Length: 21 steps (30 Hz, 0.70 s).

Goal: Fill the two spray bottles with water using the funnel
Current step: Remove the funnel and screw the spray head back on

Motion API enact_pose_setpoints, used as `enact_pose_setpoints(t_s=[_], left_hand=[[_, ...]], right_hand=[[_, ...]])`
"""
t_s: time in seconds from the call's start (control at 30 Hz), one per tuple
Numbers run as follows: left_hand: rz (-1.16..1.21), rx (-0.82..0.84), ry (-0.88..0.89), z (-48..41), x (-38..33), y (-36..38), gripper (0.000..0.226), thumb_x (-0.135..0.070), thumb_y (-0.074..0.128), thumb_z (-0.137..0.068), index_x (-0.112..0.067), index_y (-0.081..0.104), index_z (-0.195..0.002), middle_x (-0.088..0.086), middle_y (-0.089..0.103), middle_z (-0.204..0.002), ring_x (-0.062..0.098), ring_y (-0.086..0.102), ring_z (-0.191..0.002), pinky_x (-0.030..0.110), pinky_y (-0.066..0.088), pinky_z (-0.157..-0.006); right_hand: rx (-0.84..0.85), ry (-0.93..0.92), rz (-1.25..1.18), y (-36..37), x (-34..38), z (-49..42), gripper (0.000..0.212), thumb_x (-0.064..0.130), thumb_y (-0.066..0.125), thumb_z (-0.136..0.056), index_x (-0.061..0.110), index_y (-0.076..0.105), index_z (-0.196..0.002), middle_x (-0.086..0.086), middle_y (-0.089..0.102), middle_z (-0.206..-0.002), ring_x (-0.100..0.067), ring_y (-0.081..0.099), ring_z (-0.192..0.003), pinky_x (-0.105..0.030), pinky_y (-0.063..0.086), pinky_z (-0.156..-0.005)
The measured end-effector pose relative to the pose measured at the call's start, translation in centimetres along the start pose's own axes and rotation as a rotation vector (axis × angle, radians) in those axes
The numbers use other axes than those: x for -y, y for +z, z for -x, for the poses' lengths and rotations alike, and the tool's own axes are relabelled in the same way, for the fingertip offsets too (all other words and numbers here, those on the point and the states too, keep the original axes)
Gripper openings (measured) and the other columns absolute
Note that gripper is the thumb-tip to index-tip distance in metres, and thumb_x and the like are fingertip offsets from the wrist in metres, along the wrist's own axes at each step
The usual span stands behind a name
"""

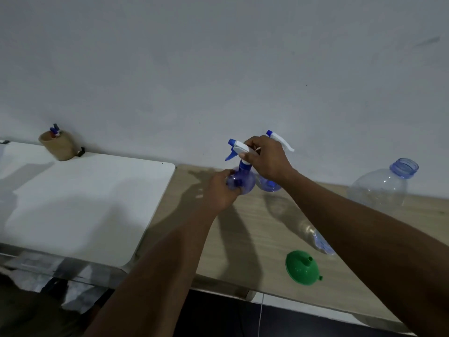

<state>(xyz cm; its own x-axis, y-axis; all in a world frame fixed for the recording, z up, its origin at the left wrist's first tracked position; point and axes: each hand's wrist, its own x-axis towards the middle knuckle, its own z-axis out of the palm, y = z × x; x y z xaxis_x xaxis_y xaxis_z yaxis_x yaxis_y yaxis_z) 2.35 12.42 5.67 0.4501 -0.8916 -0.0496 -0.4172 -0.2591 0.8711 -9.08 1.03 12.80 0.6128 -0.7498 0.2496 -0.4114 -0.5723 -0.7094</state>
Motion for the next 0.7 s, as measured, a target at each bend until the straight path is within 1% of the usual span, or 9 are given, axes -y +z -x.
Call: enact_pose_setpoints(t_s=[0.1,0.17,0.23,0.27,0.3,0.37,0.47,0.57,0.7], left_hand=[[-0.119,-0.016,0.042,-1.3,0.7,0.4,0.033,-0.026,0.071,-0.081,-0.017,0.069,-0.112,0.003,0.074,-0.103,0.022,0.069,-0.093,0.04,0.057,-0.088],[-0.126,-0.014,0.024,-2.7,2.1,0.9,0.031,-0.023,0.07,-0.076,-0.014,0.069,-0.106,0.007,0.074,-0.096,0.026,0.07,-0.09,0.047,0.058,-0.084],[-0.143,0.019,0.018,-2.9,1.2,0.3,0.035,-0.014,0.073,-0.078,-0.01,0.068,-0.112,0.008,0.073,-0.1,0.028,0.069,-0.093,0.031,0.057,-0.083],[-0.167,0.058,0.014,-3.0,1.2,0.2,0.036,-0.012,0.074,-0.082,-0.011,0.066,-0.117,0.004,0.071,-0.101,0.024,0.066,-0.091,0.014,0.05,-0.076],[-0.204,0.096,0.006,-3.1,1.5,0.1,0.035,-0.011,0.073,-0.086,-0.014,0.064,-0.12,-0.001,0.067,-0.1,0.018,0.062,-0.089,0.005,0.042,-0.069],[-0.222,0.163,-0.024,-4.0,2.4,0.5,0.04,-0.014,0.072,-0.087,-0.017,0.062,-0.126,-0.003,0.067,-0.106,0.016,0.062,-0.094,0.011,0.041,-0.075],[-0.235,0.243,-0.087,-4.8,3.1,1.2,0.059,-0.02,0.074,-0.089,-0.02,0.05,-0.143,0.002,0.063,-0.13,0.023,0.061,-0.119,0.024,0.038,-0.088],[-0.271,0.3,-0.116,-5.0,3.6,1.7,0.066,-0.025,0.071,-0.094,-0.022,0.04,-0.152,0.001,0.055,-0.144,0.022,0.053,-0.13,0.02,0.031,-0.089],[-0.286,0.316,-0.117,-5.0,3.7,2.1,0.067,-0.026,0.071,-0.095,-0.021,0.038,-0.154,0.001,0.051,-0.15,0.021,0.052,-0.132,0.017,0.03,-0.087]], right_hand=[[0.016,0.006,0.066,0.7,-0.4,-2.2,0.017,0.022,0.073,-0.087,0.012,0.072,-0.1,-0.004,0.068,-0.095,-0.02,0.061,-0.086,-0.034,0.048,-0.077],[0.034,0.01,0.108,1.5,-1.0,-3.4,0.016,0.023,0.073,-0.086,0.013,0.073,-0.099,-0.004,0.069,-0.094,-0.021,0.062,-0.086,-0.035,0.048,-0.077],[0.042,0.039,0.118,2.3,-1.7,-4.2,0.014,0.021,0.072,-0.086,0.013,0.073,-0.097,-0.005,0.071,-0.094,-0.022,0.063,-0.087,-0.037,0.05,-0.078],[0.042,0.054,0.12,2.7,-2.1,-4.4,0.013,0.019,0.072,-0.086,0.012,0.073,-0.096,-0.005,0.071,-0.094,-0.022,0.063,-0.087,-0.038,0.051,-0.078],[0.044,0.068,0.125,3.1,-2.4,-4.7,0.012,0.018,0.071,-0.086,0.012,0.073,-0.096,-0.005,0.071,-0.094,-0.022,0.063,-0.087,-0.039,0.051,-0.078],[0.058,0.085,0.145,3.8,-3.1,-5.1,0.012,0.018,0.07,-0.087,0.012,0.073,-0.097,-0.004,0.07,-0.093,-0.022,0.063,-0.086,-0.04,0.051,-0.077],[0.103,0.096,0.176,4.7,-4.2,-5.3,0.012,0.019,0.067,-0.089,0.011,0.072,-0.097,-0.005,0.071,-0.09,-0.024,0.065,-0.084,-0.04,0.052,-0.076],[0.121,0.108,0.194,5.5,-5.1,-5.3,0.012,0.019,0.066,-0.09,0.011,0.072,-0.097,-0.006,0.071,-0.09,-0.024,0.065,-0.083,-0.041,0.053,-0.076],[0.12,0.087,0.244,5.8,-5.7,-5.5,0.015,0.018,0.066,-0.09,0.013,0.071,-0.103,-0.005,0.069,-0.094,-0.024,0.064,-0.085,-0.042,0.053,-0.079]])
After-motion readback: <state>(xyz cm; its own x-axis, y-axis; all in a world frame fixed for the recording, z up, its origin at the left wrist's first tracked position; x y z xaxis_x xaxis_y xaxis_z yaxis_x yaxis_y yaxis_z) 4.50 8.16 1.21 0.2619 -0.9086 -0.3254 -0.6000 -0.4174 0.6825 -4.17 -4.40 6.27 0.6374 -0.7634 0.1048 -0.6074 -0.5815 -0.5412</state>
